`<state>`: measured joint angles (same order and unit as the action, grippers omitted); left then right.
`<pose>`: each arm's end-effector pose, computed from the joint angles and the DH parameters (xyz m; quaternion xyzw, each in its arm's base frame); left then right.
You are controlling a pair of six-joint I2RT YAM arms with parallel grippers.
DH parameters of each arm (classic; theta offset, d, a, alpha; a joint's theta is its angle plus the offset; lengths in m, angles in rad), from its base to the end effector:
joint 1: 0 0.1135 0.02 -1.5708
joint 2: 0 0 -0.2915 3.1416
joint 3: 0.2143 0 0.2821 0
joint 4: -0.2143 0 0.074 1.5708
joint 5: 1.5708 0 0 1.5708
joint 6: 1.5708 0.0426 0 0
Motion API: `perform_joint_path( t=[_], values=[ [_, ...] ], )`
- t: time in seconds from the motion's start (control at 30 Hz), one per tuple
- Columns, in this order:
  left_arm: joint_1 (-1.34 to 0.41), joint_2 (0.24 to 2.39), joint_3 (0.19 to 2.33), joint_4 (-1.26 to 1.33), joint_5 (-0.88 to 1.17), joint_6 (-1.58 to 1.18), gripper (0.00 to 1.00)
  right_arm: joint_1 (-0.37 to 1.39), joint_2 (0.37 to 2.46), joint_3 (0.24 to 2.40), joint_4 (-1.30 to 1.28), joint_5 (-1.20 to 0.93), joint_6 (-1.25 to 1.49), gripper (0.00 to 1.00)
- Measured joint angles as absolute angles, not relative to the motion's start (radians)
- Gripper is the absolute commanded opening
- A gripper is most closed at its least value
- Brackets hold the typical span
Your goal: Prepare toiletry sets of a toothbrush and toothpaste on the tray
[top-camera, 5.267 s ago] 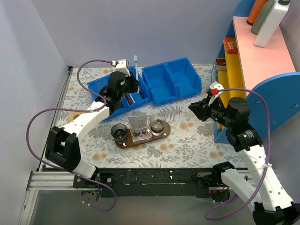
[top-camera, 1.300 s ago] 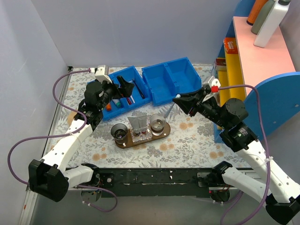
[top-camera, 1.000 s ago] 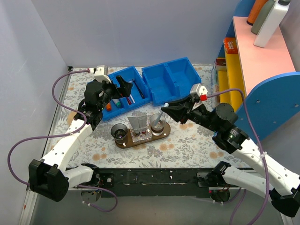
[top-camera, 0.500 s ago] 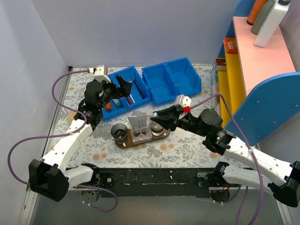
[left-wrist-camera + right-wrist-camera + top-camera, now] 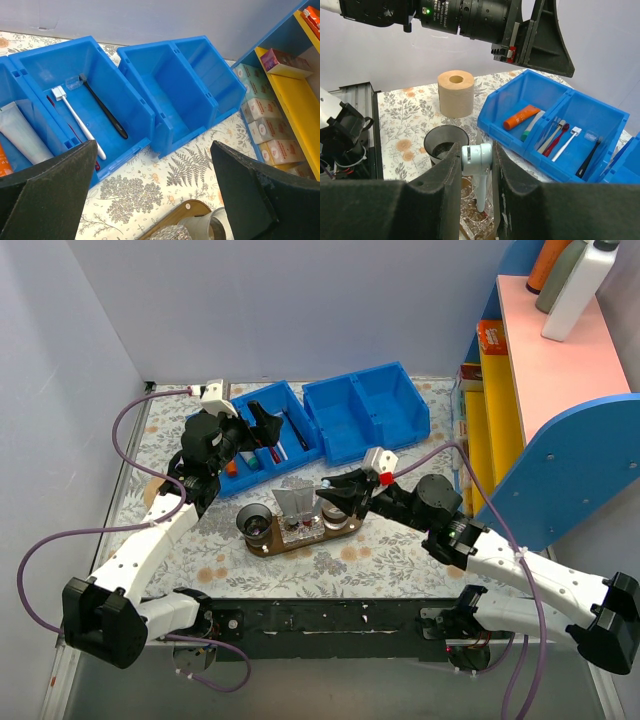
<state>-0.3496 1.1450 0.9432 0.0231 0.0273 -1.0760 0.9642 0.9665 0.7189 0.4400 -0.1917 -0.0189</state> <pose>0.2781 -0.1026 0.3618 -0.2644 0.7204 -0.4272 0.4782 0.1359 0.2100 0.3661 -0.3639 0.5232 0.4039 0.6563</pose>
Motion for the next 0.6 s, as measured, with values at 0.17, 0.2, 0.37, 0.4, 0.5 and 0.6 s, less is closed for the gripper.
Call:
perform_joint_path(
  t=[0.17,0.2,0.37,0.4,0.5,0.6],
  values=[
    [-0.35,1.152,0.943,0.023,0.027,-1.078,0.98,0.964,0.982,0.708,0.471,-0.185,-0.034,0.01],
    [-0.35,1.154,0.943,0.023,0.027,-1.078,0.98,0.965,0.989,0.707,0.476,-0.184,-0.035,0.01],
    [-0.349,1.158,0.943,0.023,0.027,-1.079,0.98,0.965,1.01,0.701,0.484,-0.185,-0.037,0.01],
    [-0.349,1.158,0.943,0.023,0.027,-1.078,0.98,0.965,1.013,0.697,0.49,-0.185,-0.037,0.01],
    [-0.349,1.158,0.943,0.023,0.027,-1.078,0.98,0.965,1.016,0.684,0.5,-0.185,-0.036,0.01],
    [-0.349,1.162,0.943,0.024,0.027,-1.078,0.98,0.965,1.017,0.671,0.506,-0.185,-0.033,0.01]
  ],
)
